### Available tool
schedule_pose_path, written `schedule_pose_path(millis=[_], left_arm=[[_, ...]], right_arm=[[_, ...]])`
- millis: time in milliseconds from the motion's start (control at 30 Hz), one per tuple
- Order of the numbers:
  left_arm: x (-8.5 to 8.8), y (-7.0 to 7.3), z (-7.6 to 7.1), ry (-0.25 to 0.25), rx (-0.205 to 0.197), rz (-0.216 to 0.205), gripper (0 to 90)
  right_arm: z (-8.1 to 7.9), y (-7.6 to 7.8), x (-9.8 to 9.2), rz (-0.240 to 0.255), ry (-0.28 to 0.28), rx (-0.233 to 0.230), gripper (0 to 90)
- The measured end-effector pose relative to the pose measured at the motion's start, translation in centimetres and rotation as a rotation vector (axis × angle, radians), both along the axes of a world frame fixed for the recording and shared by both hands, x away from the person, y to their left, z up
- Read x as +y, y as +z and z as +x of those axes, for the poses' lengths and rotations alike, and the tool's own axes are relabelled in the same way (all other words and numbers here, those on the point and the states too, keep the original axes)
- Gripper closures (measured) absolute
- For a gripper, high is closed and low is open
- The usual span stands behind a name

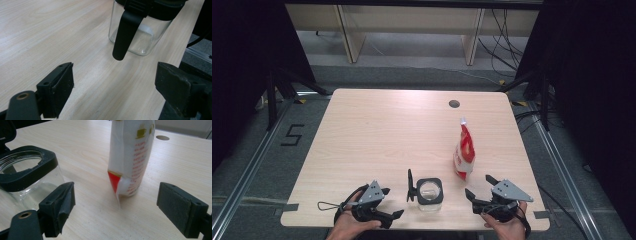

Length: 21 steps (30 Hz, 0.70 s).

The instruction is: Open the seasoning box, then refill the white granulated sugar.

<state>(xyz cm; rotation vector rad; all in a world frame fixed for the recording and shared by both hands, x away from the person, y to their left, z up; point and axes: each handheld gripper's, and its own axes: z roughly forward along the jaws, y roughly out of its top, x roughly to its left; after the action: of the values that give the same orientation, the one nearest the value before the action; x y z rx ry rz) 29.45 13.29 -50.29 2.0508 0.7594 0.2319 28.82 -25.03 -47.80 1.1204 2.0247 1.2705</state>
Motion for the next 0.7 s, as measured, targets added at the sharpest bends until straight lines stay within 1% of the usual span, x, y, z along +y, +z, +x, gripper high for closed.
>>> schedule_pose_path(millis=[33, 100, 133, 167, 200, 233, 267, 300, 333, 367, 400, 433, 500, 533, 567, 600, 633, 667, 700], left_arm=[[0.0, 0.0, -0.1, 0.009, -0.002, -0.010, 15.1], [0.0, 0.1, 0.0, 0.013, 0.005, -0.013, 15.4], [0.2, 0.2, 0.1, 0.009, -0.006, 0.018, 15.5], [0.2, 0.2, 0.1, 0.015, -0.003, 0.003, 15.6], [0.2, 0.2, 0.1, 0.010, -0.005, 0.016, 15.8], [0.2, 0.2, 0.1, 0.015, -0.003, 0.002, 15.8], [0.2, 0.2, 0.1, 0.012, -0.012, 0.010, 15.8], [0.2, 0.2, 0.1, 0.012, -0.012, 0.010, 15.9], [0.2, 0.1, 0.1, 0.008, -0.016, 0.013, 15.9], [0.1, 0.1, 0.0, 0.008, 0.003, 0.004, 16.2], [0.1, 0.1, 0.0, 0.008, 0.003, 0.004, 16.2], [0.1, 0.1, 0.0, 0.000, -0.001, 0.013, 16.3], [-0.1, 0.1, 0.0, 0.002, -0.003, 0.003, 16.4], [0.1, 0.1, 0.1, -0.005, -0.014, 0.037, 16.7], [0.0, 0.0, 0.0, 0.004, -0.020, 0.029, 16.8], [0.0, 0.0, -0.1, 0.012, -0.013, 0.013, 16.8], [0.0, 0.0, 0.0, 0.004, -0.015, 0.012, 16.8], [0.0, 0.1, 0.0, -0.001, -0.017, 0.007, 16.8], [0.2, 0.2, 0.0, -0.011, -0.019, 0.019, 16.8]], right_arm=[[0.1, -0.1, 0.0, 0.004, 0.005, -0.005, 16.2], [0.1, -0.1, 0.0, -0.005, 0.001, 0.006, 16.7], [0.1, -0.2, 0.0, -0.003, 0.001, 0.007, 16.9], [0.2, -0.2, 0.0, -0.004, 0.006, 0.002, 17.3], [0.2, -0.3, 0.0, -0.004, -0.011, -0.006, 17.5], [0.3, -0.2, -0.1, -0.010, -0.009, -0.002, 17.7], [0.4, -0.3, -0.1, 0.008, -0.001, -0.007, 17.9], [0.4, -0.3, -0.1, 0.012, -0.019, -0.008, 18.0], [0.4, -0.3, -0.1, 0.012, -0.019, -0.008, 18.0], [0.7, -0.3, -0.1, -0.003, -0.024, -0.013, 18.2], [0.7, -0.3, 0.0, 0.005, -0.021, -0.004, 18.5], [1.0, -0.4, 0.0, -0.006, -0.042, -0.016, 18.6], [1.5, -0.5, 0.1, -0.005, -0.044, -0.010, 18.6], [1.7, -0.6, 0.3, 0.023, -0.045, 0.003, 18.6], [2.0, -0.7, 0.3, 0.015, -0.047, -0.009, 18.6], [2.2, -0.6, 0.4, 0.005, -0.056, -0.007, 18.6], [2.5, -0.6, 0.3, -0.012, -0.055, -0.033, 18.6], [2.7, -0.6, 0.5, 0.002, -0.059, -0.040, 18.6], [3.0, -0.7, 0.6, 0.013, -0.063, -0.048, 18.6]])
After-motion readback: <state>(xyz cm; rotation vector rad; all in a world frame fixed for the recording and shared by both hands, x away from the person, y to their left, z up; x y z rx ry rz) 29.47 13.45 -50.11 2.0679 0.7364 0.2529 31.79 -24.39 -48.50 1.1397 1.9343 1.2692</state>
